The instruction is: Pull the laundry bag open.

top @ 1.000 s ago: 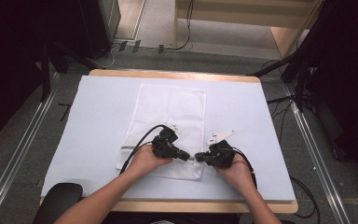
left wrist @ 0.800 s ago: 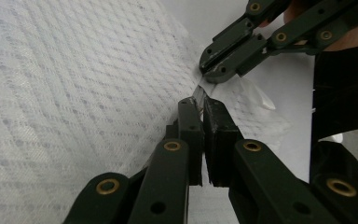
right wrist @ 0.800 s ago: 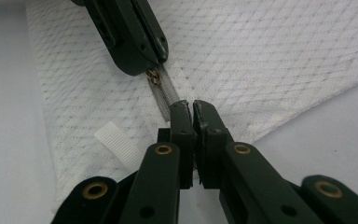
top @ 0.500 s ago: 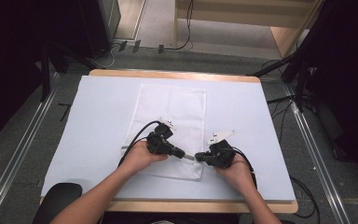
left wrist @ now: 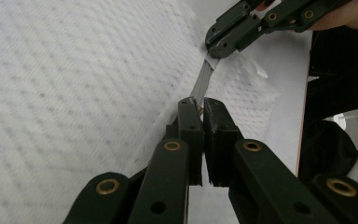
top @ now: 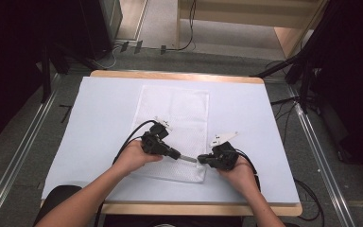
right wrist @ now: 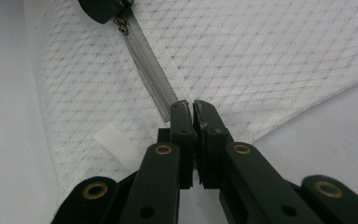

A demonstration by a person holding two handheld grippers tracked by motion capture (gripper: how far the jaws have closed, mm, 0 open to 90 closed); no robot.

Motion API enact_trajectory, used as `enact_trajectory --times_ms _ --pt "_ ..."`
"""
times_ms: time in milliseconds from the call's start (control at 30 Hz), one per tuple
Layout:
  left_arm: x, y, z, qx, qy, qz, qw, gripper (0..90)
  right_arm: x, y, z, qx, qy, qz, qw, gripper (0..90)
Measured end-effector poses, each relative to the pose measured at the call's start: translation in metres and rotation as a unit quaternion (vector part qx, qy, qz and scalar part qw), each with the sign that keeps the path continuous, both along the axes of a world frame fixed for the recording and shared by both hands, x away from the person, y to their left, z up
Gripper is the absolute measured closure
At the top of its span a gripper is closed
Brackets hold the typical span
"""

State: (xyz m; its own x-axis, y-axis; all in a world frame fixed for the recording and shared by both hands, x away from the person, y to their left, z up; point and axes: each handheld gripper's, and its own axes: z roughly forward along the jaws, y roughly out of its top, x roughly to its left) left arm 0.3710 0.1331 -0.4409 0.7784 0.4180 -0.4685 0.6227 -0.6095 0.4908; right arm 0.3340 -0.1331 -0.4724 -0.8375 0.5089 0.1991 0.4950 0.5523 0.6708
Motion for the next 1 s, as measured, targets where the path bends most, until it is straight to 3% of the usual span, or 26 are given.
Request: enact_trajectory --times_ms 433,1000 --pt "-0.002 0.021 0.006 -0.018 0.001 0.021 0.9996 87.8 0.001 0.000 0.000 0.003 0.006 -0.002 1.0000 88.1" --pt "0.004 0.044 0.012 -0.021 0.011 0.030 0.9993 87.7 0.002 -0.001 -0.001 0.007 0.007 0.000 1.0000 88.1"
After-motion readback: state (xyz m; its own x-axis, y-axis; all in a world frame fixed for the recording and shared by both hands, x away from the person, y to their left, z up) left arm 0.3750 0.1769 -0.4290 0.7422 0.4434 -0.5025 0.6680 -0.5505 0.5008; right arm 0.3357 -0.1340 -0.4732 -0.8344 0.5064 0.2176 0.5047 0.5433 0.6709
